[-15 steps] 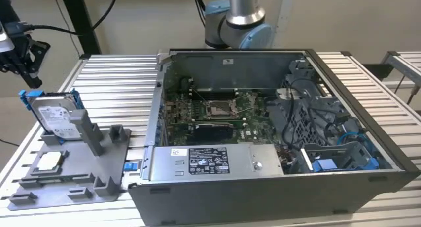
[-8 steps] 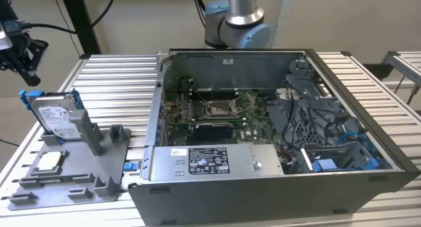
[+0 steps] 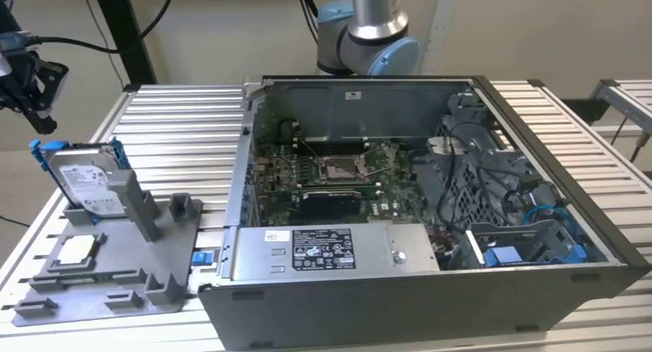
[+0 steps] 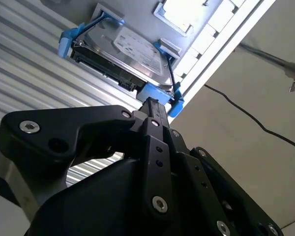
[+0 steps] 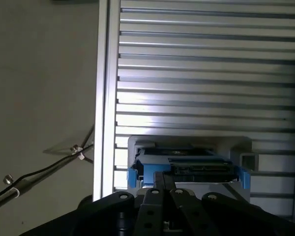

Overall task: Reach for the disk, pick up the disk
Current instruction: 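Reach for the disk, then pick up the disk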

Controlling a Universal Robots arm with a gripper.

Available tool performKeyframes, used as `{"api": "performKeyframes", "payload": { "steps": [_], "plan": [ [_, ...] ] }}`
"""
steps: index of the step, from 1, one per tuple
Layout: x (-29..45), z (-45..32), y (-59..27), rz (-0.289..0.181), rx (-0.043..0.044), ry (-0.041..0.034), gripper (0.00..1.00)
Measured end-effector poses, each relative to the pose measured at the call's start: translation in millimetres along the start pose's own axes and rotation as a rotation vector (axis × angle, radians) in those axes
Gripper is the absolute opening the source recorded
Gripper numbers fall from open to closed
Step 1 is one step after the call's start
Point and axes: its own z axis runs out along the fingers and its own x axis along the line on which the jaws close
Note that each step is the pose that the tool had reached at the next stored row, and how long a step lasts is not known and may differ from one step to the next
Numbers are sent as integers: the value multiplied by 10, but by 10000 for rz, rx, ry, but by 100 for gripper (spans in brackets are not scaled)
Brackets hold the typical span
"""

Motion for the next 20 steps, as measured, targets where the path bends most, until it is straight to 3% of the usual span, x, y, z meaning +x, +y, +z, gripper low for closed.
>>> {"api": "performKeyframes", "payload": {
  "steps": [11, 20],
  "plan": [
    [1, 1, 0, -68, 31, 2, 0],
    [1, 0, 0, -466, 73, 18, 0]
  ]
}}
